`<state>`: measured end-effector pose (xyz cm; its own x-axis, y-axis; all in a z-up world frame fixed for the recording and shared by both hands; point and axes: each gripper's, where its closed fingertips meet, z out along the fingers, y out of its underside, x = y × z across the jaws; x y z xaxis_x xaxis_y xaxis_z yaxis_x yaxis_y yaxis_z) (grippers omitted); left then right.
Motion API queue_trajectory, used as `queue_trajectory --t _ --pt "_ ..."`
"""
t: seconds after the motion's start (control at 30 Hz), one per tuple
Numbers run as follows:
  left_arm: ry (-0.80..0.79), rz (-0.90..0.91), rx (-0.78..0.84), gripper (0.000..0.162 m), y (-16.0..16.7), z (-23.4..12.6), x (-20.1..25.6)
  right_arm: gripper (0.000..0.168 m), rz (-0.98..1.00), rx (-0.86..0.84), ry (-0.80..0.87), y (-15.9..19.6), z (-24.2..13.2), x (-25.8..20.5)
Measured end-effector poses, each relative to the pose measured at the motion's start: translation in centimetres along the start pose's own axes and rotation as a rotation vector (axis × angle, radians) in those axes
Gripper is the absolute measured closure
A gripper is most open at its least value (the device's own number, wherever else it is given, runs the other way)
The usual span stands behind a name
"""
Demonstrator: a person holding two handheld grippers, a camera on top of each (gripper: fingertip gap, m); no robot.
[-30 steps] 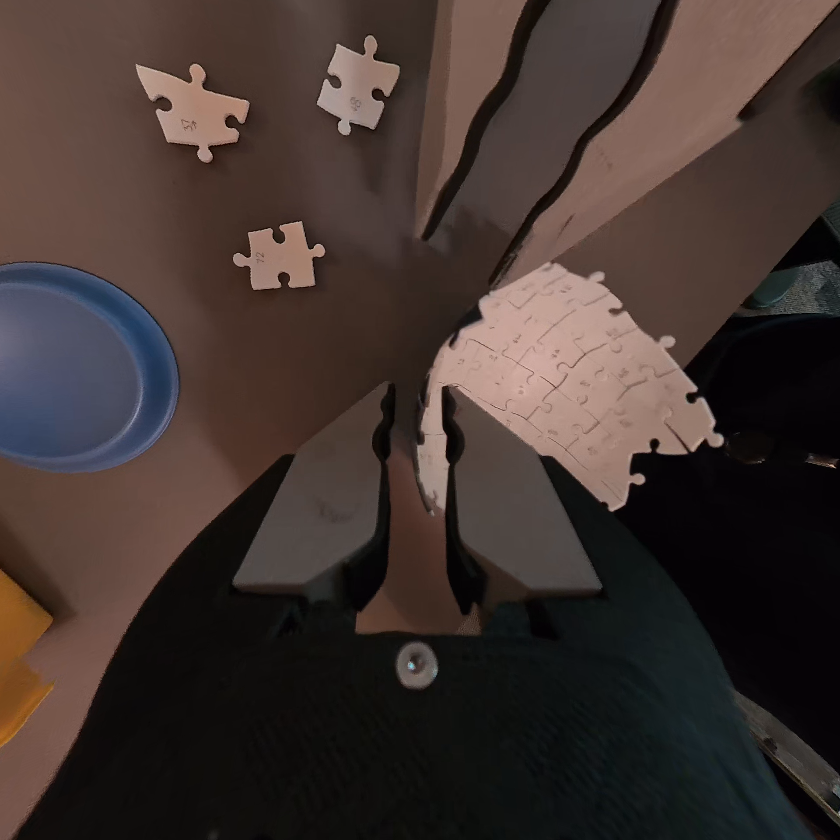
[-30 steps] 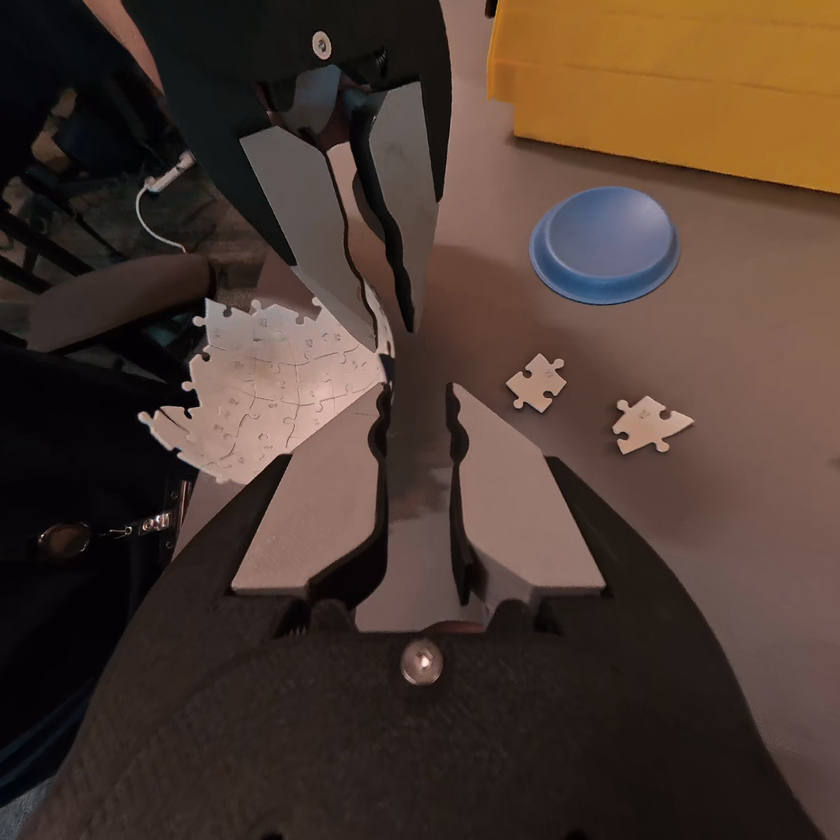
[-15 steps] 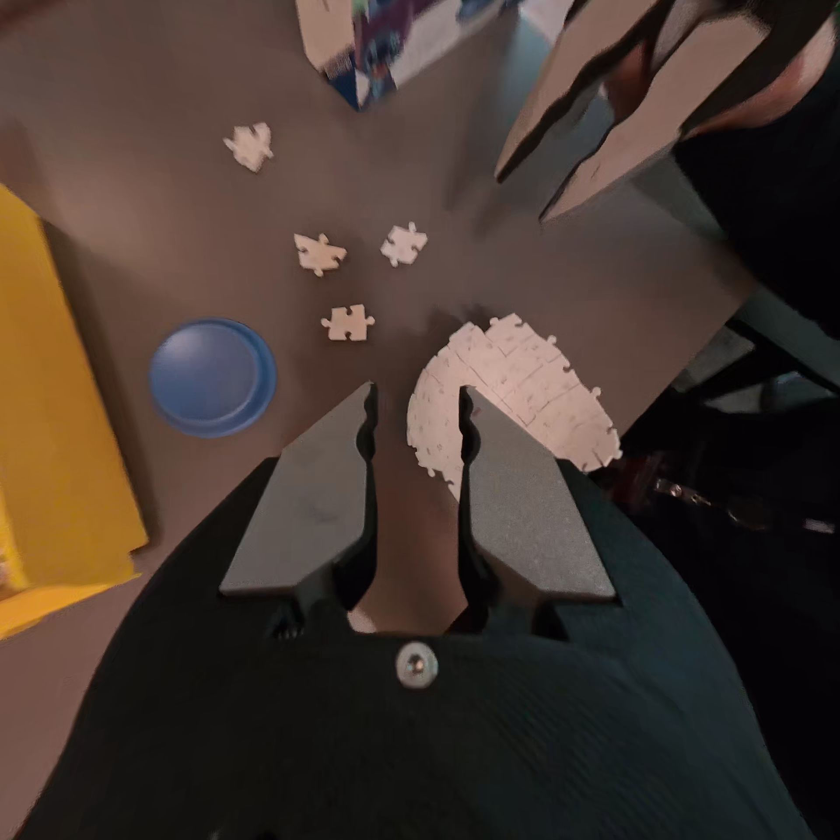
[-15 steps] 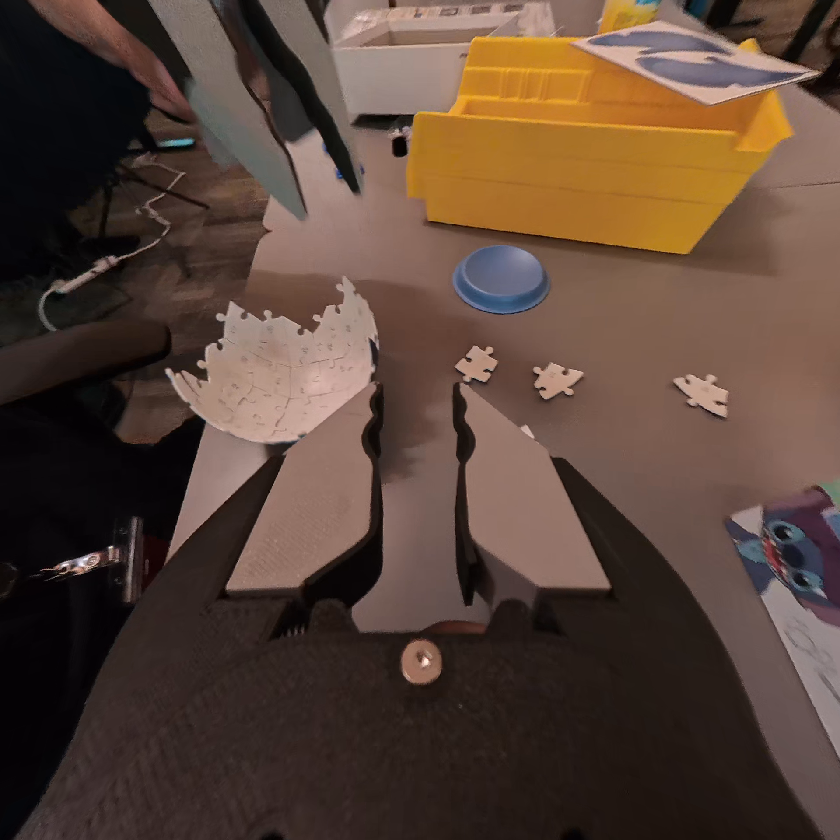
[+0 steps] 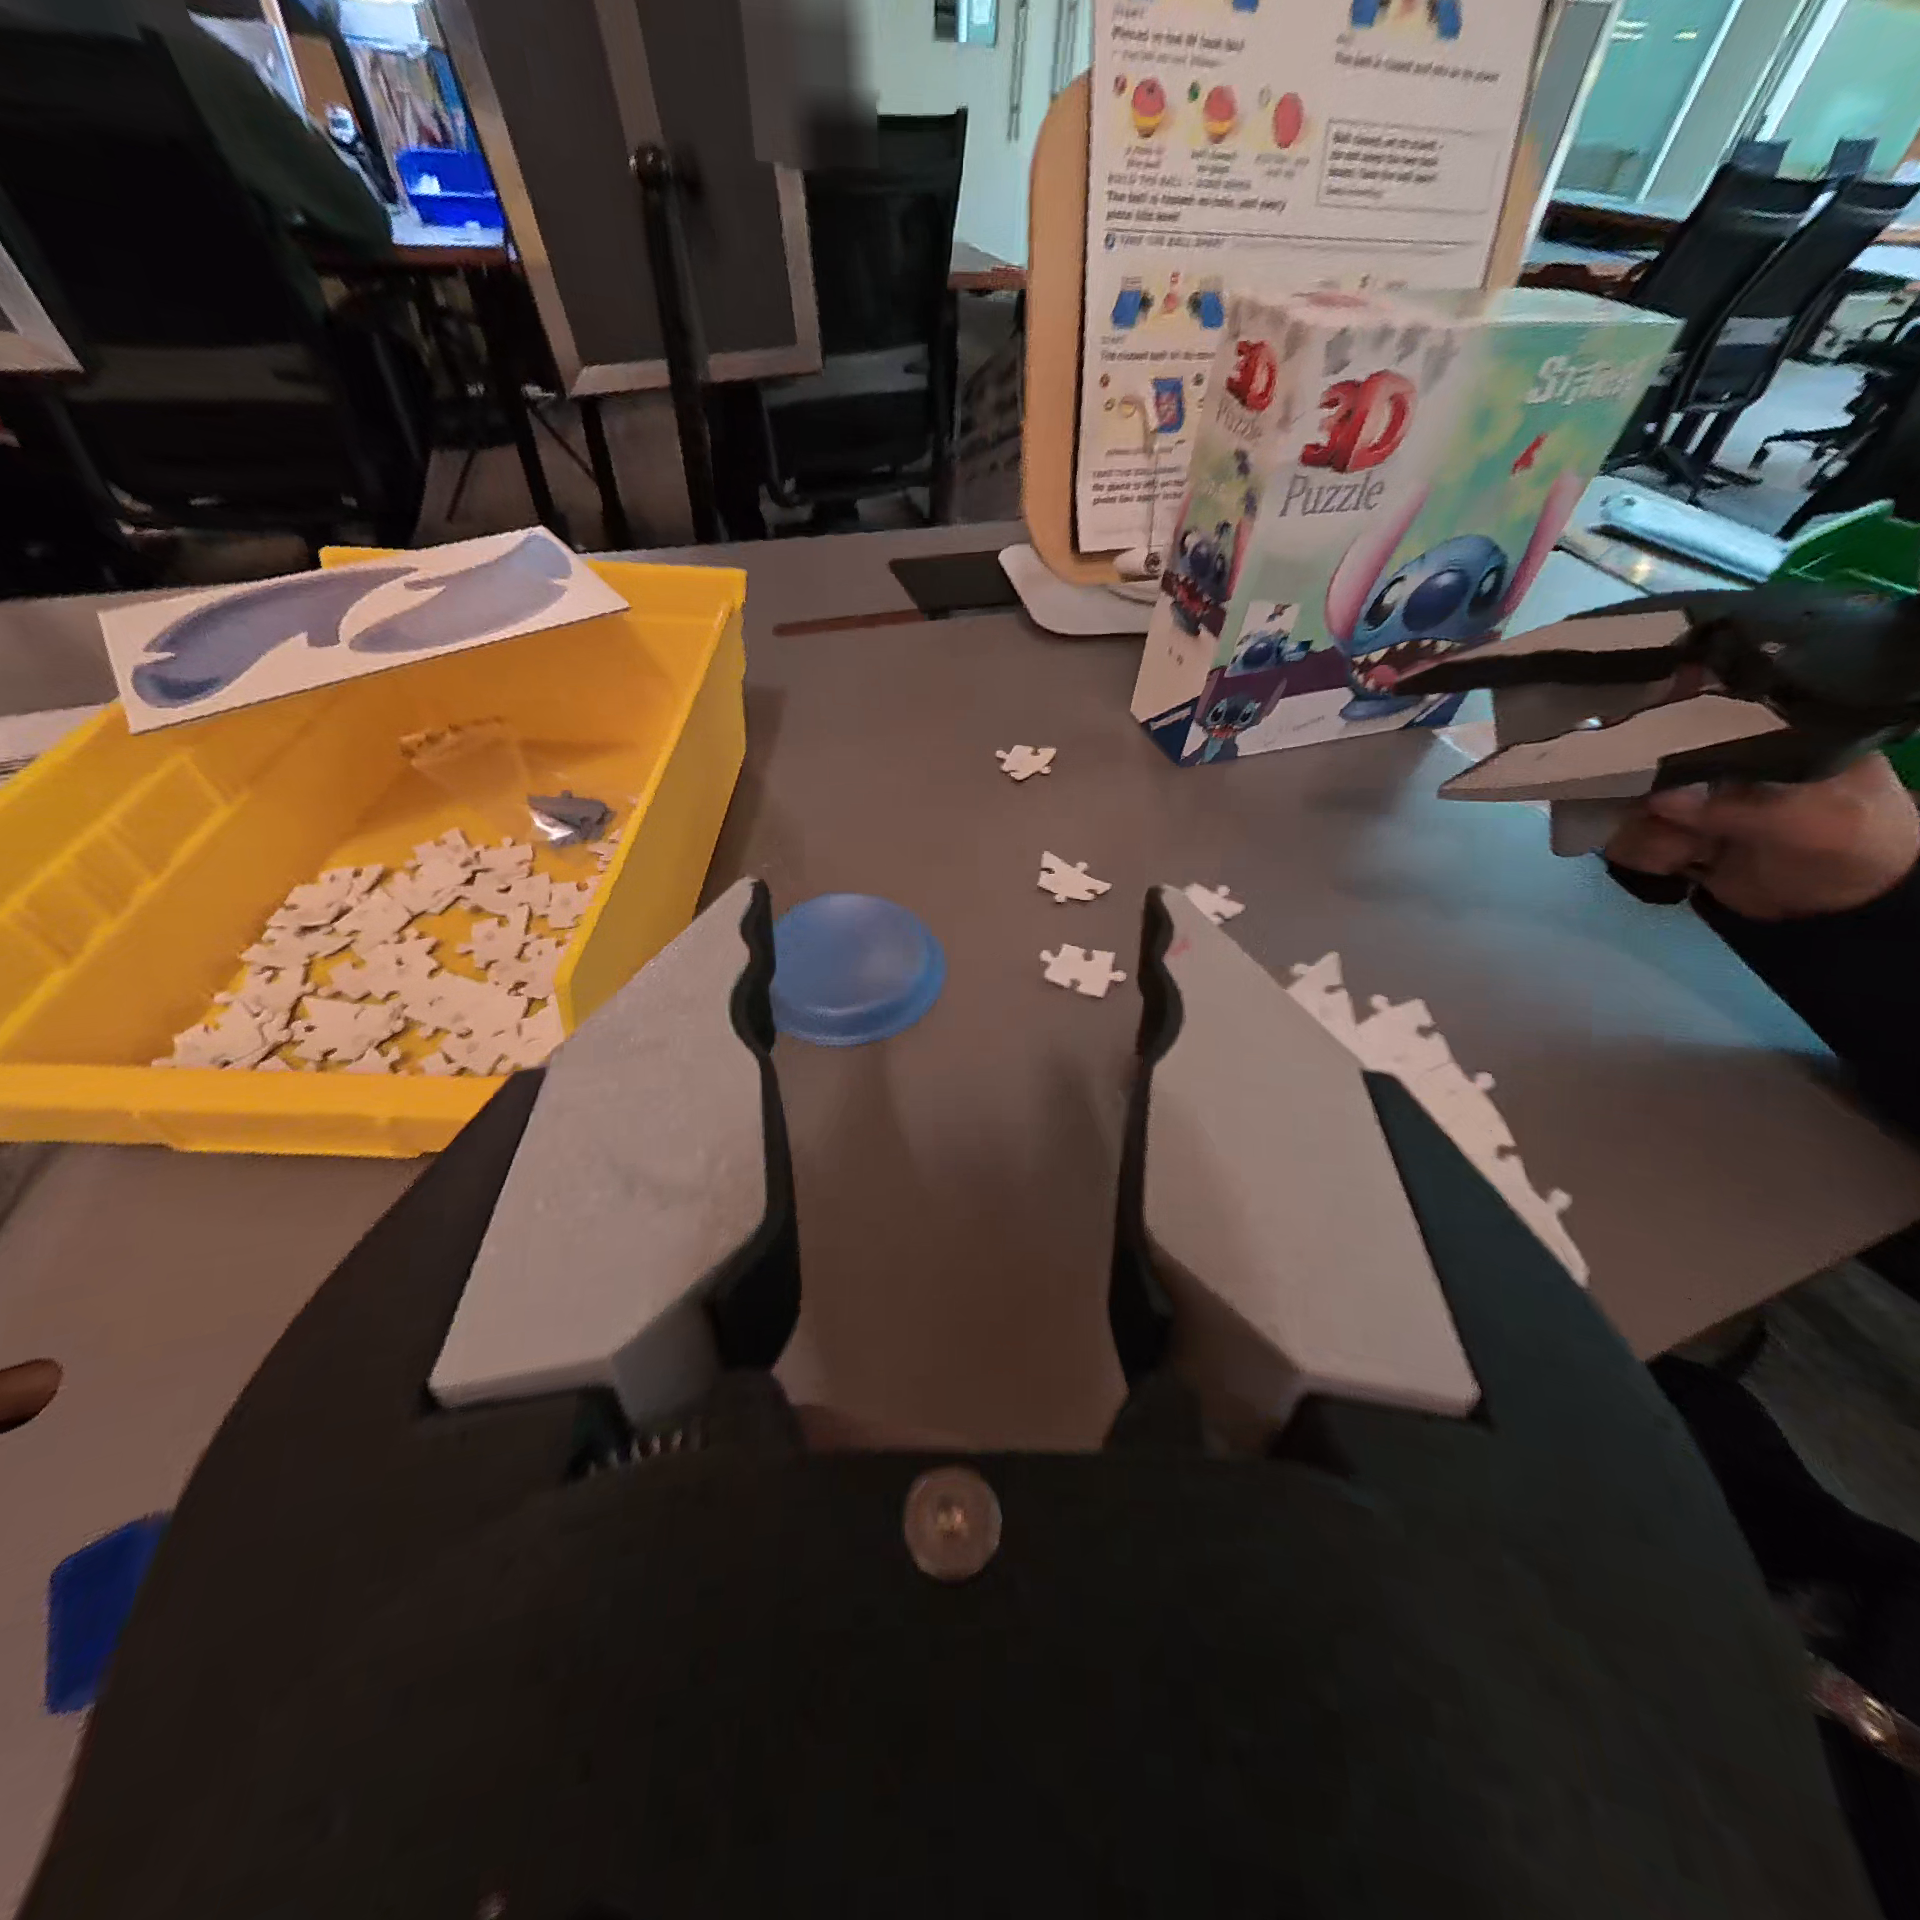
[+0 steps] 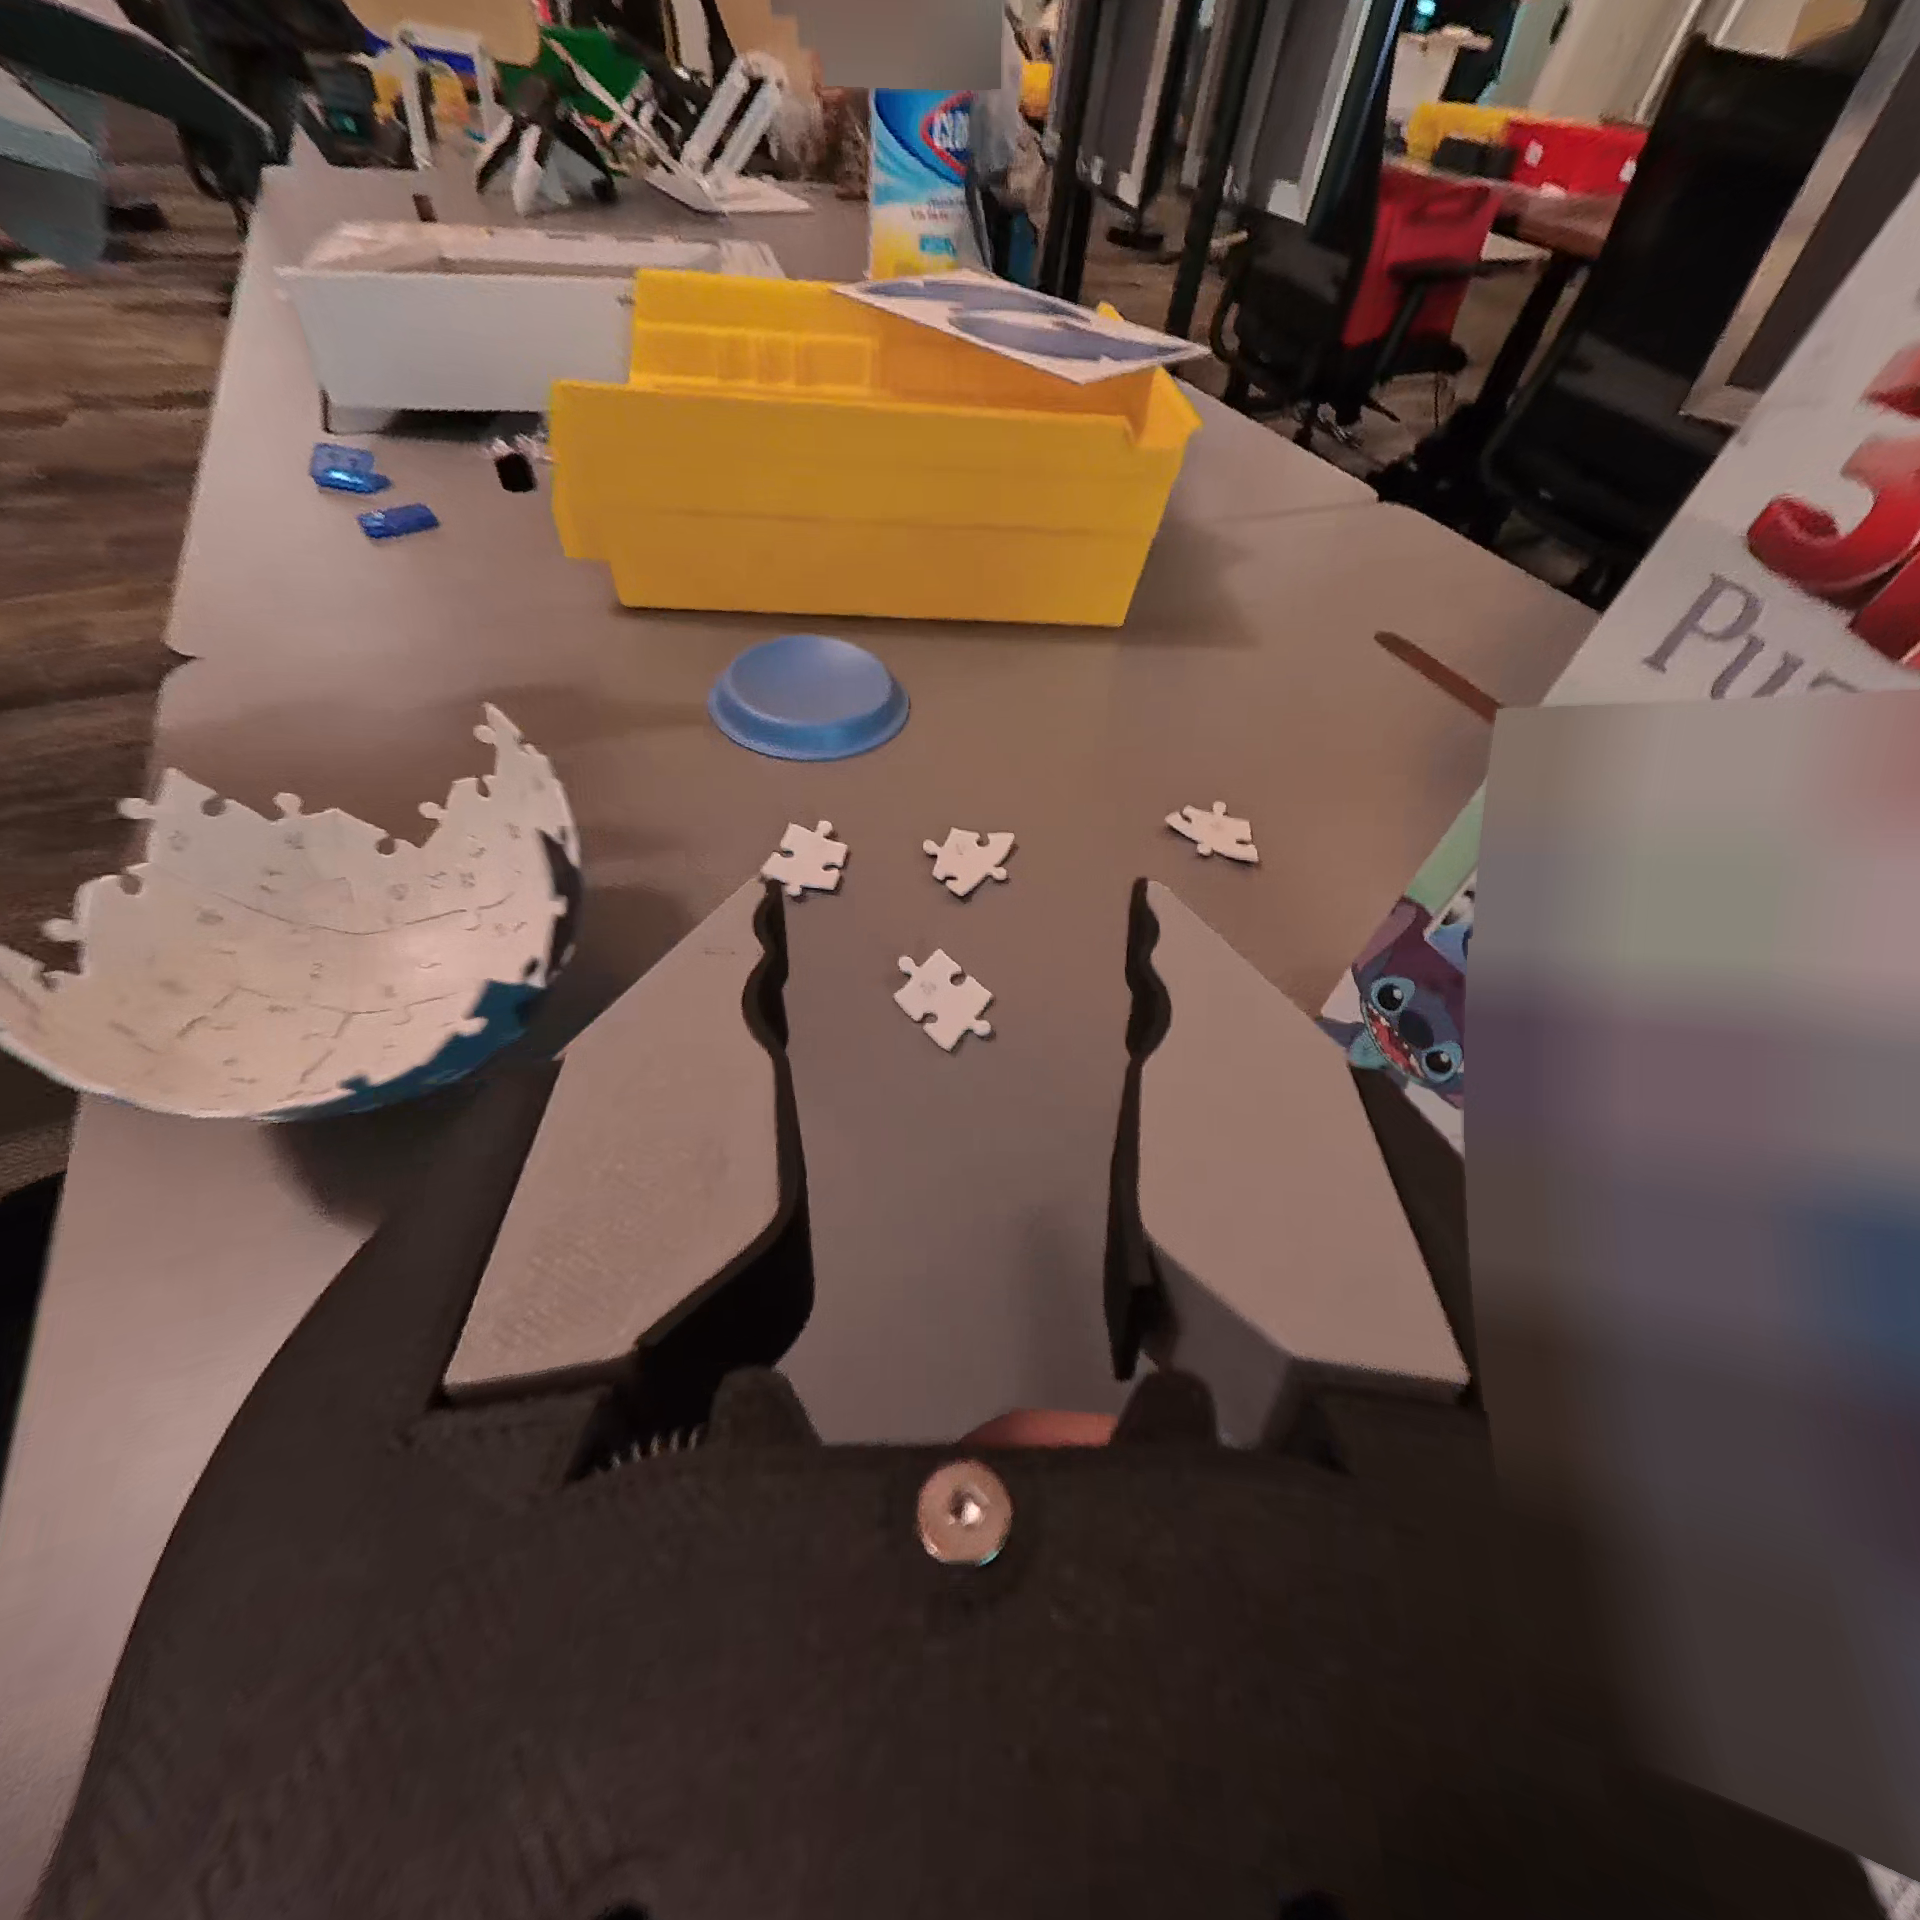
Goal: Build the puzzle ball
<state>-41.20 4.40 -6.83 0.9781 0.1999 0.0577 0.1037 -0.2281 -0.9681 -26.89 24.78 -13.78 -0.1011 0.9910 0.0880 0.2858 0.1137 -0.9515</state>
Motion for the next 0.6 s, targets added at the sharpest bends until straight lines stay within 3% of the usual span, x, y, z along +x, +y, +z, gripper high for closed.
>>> queue_trajectory --t 0.3,0.37,0.47,0.6 --pt "0.017 0.027 -0.053 0.100 1.5 1.7 -0.4 0.106 0.018 -0.049 0.003 2.1 1.6 0.3" --pt "0.032 0.017 -0.051 0.103 1.6 1.7 -0.3 0.110 0.054 -0.011 -0.103 1.5 1.5 -1.1" --pt "0.025 0.031 -0.073 0.103 2.1 2.0 -0.5 0.138 0.092 0.024 -0.343 0.8 1.0 -4.7" --pt "0.028 0.036 -0.082 0.103 2.2 2.0 -0.4 0.129 0.045 -0.074 -0.398 2.5 2.0 -6.6"
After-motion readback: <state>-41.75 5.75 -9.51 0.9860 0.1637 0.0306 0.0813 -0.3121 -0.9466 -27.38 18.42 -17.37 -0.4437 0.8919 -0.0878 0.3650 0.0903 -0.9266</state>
